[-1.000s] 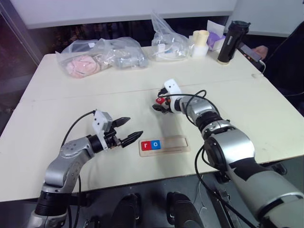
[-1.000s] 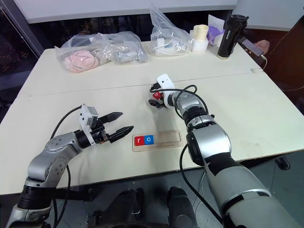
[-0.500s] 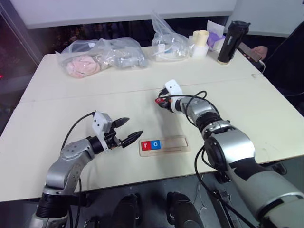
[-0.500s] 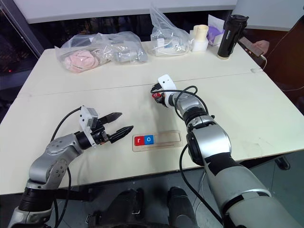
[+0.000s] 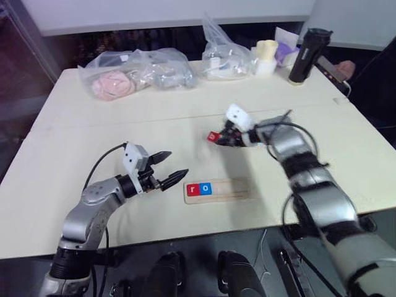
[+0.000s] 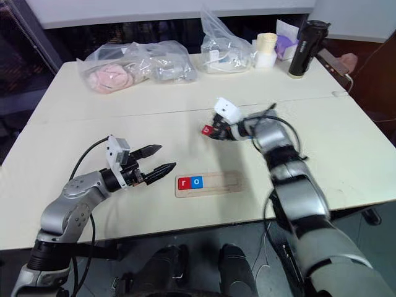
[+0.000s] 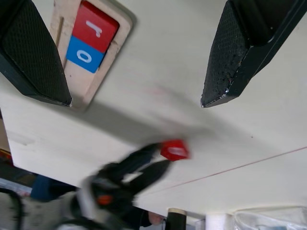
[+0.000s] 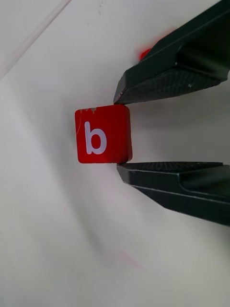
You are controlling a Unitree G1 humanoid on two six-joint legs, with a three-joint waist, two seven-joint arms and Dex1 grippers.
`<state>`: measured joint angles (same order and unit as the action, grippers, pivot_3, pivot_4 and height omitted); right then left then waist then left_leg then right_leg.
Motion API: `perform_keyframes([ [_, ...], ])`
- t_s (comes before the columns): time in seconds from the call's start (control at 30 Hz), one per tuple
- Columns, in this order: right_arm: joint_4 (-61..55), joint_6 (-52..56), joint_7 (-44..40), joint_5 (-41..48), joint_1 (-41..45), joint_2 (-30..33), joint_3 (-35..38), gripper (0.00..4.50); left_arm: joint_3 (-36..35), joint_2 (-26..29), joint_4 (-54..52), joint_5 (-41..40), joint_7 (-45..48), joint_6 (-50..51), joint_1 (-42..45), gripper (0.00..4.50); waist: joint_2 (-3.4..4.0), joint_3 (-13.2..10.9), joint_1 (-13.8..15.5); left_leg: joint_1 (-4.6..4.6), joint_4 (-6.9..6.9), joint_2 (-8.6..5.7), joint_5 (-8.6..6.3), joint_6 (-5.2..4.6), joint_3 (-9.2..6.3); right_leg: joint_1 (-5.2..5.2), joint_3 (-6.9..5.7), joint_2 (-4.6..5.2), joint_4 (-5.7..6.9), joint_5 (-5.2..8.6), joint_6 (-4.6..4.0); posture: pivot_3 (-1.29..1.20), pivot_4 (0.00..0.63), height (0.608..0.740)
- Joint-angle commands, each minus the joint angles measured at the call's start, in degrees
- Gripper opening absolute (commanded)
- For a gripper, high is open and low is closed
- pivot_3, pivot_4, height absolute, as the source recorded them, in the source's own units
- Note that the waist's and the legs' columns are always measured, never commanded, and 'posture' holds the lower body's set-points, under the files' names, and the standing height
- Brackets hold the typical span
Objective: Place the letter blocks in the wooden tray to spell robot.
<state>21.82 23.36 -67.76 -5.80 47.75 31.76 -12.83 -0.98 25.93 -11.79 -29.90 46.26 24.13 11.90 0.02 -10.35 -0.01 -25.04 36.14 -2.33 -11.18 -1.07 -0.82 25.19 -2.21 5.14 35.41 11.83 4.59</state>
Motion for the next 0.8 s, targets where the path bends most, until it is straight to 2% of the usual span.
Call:
perform_keyframes([
  [0.03,-23.48,2.36,-8.55,5.11,-8.37,10.53,2.65,1.15,0.16,0.91,1.09,-0.08,3.00,-1.45,2.11,4.50,0.01,-0.02,0.50,-0.01,0.00,0.00,0.00,0.00,0.02,0.01,0.00,0.01,-0.02,0.00,0.00,0.00,0.150,0.738],
  [0.13,-32.87,3.43,-10.71,9.45,-14.27,16.66,5.59,1.15,0.50,1.20,3.13,0.36,4.74,-2.10,3.50,4.50,-0.02,-0.04,0.35,0.00,0.06,0.04,-0.01,0.01,0.13,0.01,-0.01,0.07,-0.07,0.09,-0.19,0.00,0.150,0.738],
  [0.27,-38.32,4.09,-11.58,13.52,-18.41,20.33,7.57,1.15,1.22,0.66,4.81,1.01,5.94,-2.69,4.83,4.50,-0.10,-0.08,0.29,0.25,0.07,0.18,-0.06,0.10,0.29,-0.15,-0.08,0.32,-0.11,0.10,-0.15,0.00,0.150,0.738],
  [0.57,-36.65,3.36,-5.16,11.64,-16.55,16.58,1.43,1.15,1.42,0.79,3.32,0.89,6.25,-2.49,4.20,4.50,-0.24,-0.16,0.73,0.42,-0.01,0.21,-0.18,0.20,0.41,-0.33,-0.10,0.50,-0.33,0.05,-0.24,0.00,0.150,0.738],
  [0.8,-32.61,0.15,-3.89,9.78,-15.22,13.98,-3.53,1.15,0.74,4.67,-2.89,-1.46,9.46,-1.22,-0.45,4.50,-0.35,-0.24,0.71,0.41,-0.02,0.21,-0.18,0.15,0.43,-0.32,-0.10,0.50,-0.36,-0.02,-0.35,0.00,0.150,0.738],
])
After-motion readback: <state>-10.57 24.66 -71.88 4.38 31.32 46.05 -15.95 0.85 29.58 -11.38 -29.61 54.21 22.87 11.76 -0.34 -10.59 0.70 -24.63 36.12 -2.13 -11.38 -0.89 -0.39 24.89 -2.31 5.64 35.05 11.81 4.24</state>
